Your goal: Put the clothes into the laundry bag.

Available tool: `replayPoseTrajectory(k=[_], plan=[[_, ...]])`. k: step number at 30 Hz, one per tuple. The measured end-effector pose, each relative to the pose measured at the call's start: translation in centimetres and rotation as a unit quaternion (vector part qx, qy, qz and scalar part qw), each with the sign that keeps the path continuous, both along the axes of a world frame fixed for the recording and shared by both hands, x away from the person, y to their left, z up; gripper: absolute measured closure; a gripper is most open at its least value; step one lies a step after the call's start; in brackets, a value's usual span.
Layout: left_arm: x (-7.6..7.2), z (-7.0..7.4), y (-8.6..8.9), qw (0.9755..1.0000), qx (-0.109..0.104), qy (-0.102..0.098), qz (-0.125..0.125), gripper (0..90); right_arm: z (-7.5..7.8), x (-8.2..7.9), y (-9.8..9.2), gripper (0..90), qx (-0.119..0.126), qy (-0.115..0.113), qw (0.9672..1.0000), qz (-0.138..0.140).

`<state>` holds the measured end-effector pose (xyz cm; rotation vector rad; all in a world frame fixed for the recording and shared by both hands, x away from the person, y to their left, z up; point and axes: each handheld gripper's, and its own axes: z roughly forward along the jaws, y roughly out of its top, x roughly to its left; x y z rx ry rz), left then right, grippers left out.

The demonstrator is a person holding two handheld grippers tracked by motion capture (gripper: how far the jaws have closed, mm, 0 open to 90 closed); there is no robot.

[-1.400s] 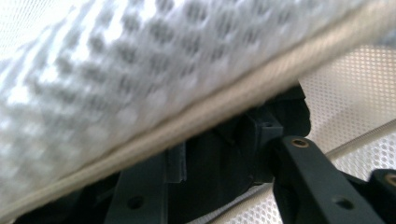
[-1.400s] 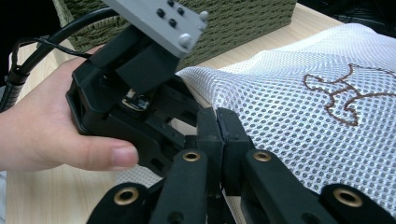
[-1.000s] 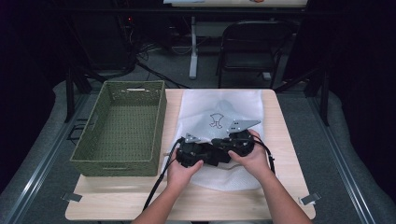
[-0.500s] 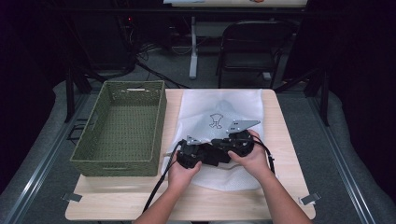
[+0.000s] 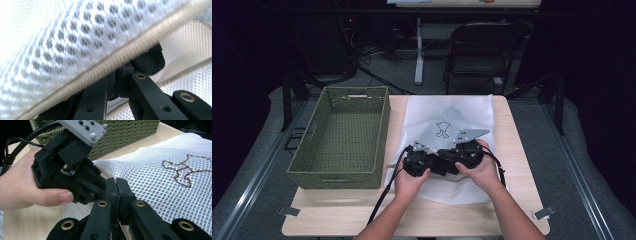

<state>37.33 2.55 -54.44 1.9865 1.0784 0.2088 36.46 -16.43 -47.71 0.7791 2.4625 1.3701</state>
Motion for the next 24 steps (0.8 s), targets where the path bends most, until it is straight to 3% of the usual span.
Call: replayPoseTrajectory(k=[4, 19, 24], plan=[[0.4, 0.3, -0.2, 1.0000, 0.002, -0.002, 0.000, 87.5, 0.1, 0.0, -0.1, 89.4, 0.003, -0.001, 1.0000, -0.001], [1.8, -0.8, -0.9, 0.9989, -0.034, 0.010, 0.029, 87.4, -0.2, 0.2, -0.1, 89.3, 0.004, 0.003, 1.0000, -0.001], [1.6, -0.7, -0.9, 0.9994, -0.026, 0.003, 0.023, 86.1, -0.2, 0.2, -0.2, 89.3, 0.004, 0.004, 1.0000, -0.002]])
